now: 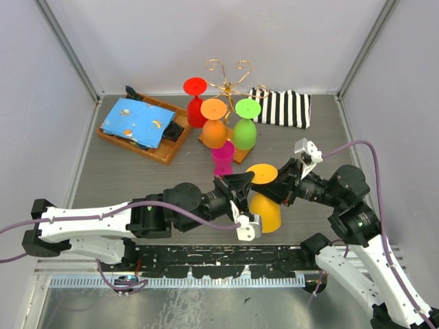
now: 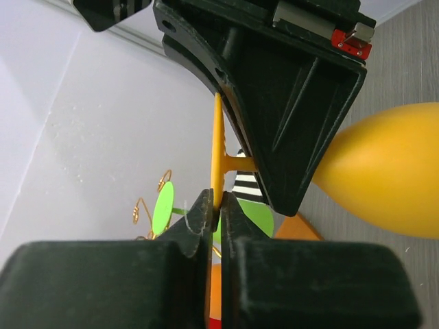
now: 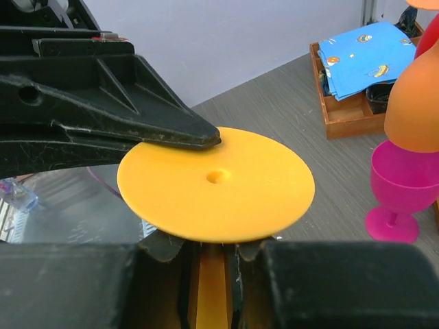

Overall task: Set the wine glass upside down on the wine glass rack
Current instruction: Adjust the wine glass.

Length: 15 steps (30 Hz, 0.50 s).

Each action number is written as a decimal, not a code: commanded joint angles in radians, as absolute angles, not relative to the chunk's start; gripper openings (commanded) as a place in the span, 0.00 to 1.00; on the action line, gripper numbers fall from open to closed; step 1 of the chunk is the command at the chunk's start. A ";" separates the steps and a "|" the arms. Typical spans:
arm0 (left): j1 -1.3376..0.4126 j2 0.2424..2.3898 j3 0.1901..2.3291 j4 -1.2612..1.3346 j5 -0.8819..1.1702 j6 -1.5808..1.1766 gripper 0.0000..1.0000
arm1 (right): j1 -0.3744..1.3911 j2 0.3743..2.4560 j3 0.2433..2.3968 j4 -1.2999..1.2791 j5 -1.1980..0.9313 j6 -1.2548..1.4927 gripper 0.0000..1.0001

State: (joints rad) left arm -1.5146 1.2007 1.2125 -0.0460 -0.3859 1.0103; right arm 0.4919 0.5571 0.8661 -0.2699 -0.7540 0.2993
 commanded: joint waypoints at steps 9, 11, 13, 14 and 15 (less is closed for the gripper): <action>-1.517 1.197 1.241 0.055 -0.490 1.017 0.00 | 0.495 0.541 0.883 -0.270 -0.560 0.362 0.41; -1.517 1.194 1.234 0.055 -0.498 1.017 0.00 | 0.496 0.540 0.882 -0.280 -0.545 0.375 0.43; -1.517 1.189 1.230 0.051 -0.500 1.017 0.00 | 0.495 0.540 0.883 -0.288 -0.531 0.389 0.48; -1.516 1.186 1.229 0.046 -0.500 1.016 0.00 | 0.496 0.540 0.882 -0.292 -0.515 0.400 0.53; -1.516 1.185 1.229 0.040 -0.499 1.014 0.00 | 0.495 0.539 0.884 -0.298 -0.490 0.419 0.55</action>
